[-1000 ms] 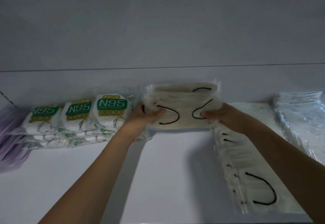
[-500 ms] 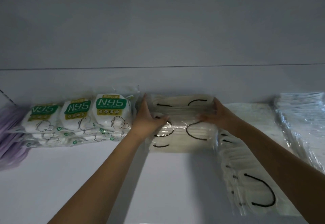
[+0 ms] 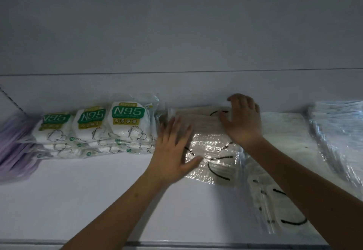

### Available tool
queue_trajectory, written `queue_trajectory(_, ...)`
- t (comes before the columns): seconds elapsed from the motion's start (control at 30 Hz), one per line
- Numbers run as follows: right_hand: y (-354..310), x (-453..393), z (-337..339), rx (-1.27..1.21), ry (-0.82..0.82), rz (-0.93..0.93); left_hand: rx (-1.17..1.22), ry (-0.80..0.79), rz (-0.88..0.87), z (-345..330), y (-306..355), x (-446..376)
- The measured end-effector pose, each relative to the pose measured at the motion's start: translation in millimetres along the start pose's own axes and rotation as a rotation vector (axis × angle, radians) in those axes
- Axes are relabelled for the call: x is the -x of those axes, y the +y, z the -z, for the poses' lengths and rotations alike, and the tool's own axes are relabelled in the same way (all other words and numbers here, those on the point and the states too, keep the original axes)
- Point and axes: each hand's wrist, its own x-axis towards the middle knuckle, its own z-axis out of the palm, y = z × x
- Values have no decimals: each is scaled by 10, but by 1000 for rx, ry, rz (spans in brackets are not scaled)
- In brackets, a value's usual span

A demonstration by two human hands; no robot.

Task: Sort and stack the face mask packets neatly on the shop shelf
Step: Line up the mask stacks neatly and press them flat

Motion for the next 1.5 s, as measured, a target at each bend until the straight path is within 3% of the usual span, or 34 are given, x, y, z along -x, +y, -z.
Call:
queue_trajectory(0.03,-63,42,-27,60,11,138,-39,-50,-34,-29,-9,54)
queue_trajectory(0.1,-183,136,-148,121,-218,304,-107,-161,-47,-111,-31,139)
queue_trajectory(0.2,-220,208,-268,140,-539,310,-125,-202,-24,-135,-21,221)
queue_trajectory(0.33,-182,151,-244,115,-429,233,-121,-170,-52,-67,-33,329)
queue_trajectory(0.5,-236,174,-245,83,-653,262,-76,-233,-21,-100,45,458)
queue_trajectory(0.6,-246,149,-205,61,-500,289,-14,-178,-7,-62,96,561)
queue_trajectory(0.67,-352,151,-263,3,-388,241,55,-143,106,-39,121,612)
queue_trajectory(0.8,-627,131,-464,7,-425,148,175,-82,380,-79,187,679)
queue_trajectory(0.97,-742,-49,-599,141,-383,-9,127,-90,369,-126,210,679)
queue_trajectory(1.1,-797,-132,-611,190,-308,64,104,-80,361,-129,220,694)
queue_trajectory(1.27,-774,-199,-562,-9,-391,2,80,-63,354,-139,225,687)
queue_trajectory(1.5,-798,-331,-488,68,-525,86,60,-73,365,-132,242,683)
